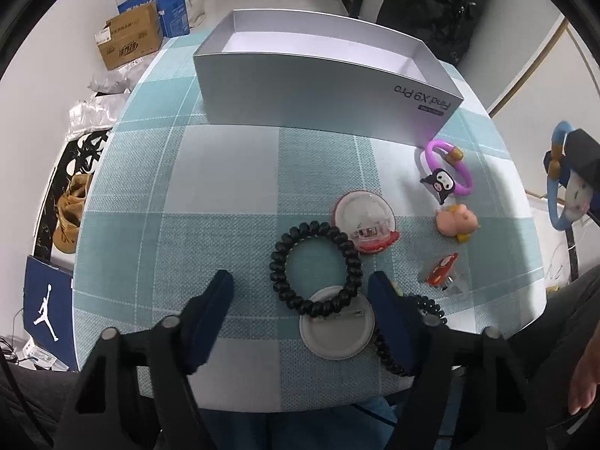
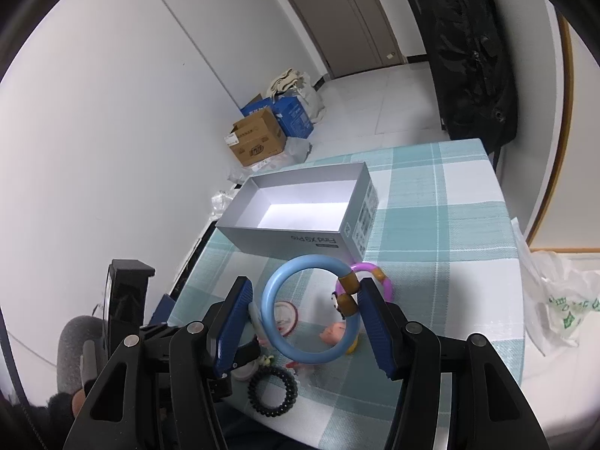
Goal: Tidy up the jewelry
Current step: 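Lift the blue ring with the right gripper while the left gripper grasps a black hair tie, then carry both items into the grey box and open both grippers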
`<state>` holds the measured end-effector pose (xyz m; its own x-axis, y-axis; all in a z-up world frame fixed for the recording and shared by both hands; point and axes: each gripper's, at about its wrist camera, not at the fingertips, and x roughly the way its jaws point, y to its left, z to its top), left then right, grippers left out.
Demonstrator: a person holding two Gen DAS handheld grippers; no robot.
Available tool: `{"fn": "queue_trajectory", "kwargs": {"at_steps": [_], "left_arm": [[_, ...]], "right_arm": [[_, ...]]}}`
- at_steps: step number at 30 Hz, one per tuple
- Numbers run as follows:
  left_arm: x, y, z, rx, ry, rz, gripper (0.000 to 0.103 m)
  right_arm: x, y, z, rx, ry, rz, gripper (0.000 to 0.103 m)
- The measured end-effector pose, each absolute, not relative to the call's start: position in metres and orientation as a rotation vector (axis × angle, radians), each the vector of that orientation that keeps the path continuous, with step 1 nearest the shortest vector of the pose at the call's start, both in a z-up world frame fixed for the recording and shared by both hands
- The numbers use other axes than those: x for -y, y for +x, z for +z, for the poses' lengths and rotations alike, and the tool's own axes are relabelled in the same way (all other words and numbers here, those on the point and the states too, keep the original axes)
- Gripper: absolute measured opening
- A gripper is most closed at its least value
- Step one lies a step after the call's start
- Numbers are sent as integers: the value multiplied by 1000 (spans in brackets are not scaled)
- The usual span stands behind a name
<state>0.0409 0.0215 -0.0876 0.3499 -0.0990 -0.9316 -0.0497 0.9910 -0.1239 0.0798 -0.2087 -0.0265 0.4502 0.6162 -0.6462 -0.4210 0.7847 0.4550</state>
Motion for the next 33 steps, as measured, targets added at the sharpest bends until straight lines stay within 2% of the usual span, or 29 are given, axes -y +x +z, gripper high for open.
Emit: {"fn": "queue_trajectory", "kwargs": {"at_steps": [6, 13, 33], "left_arm": [[-14, 43, -87, -1218, -92, -42, 42], [-14, 47, -86, -1223, -107, -63, 32], [-29, 44, -54, -1106, -308, -95, 28]], "right_arm": [[210, 78, -24, -886, 252, 657, 57], [208, 78, -24, -884, 252, 662, 57], [184, 98, -27, -923, 293, 684, 57]]}}
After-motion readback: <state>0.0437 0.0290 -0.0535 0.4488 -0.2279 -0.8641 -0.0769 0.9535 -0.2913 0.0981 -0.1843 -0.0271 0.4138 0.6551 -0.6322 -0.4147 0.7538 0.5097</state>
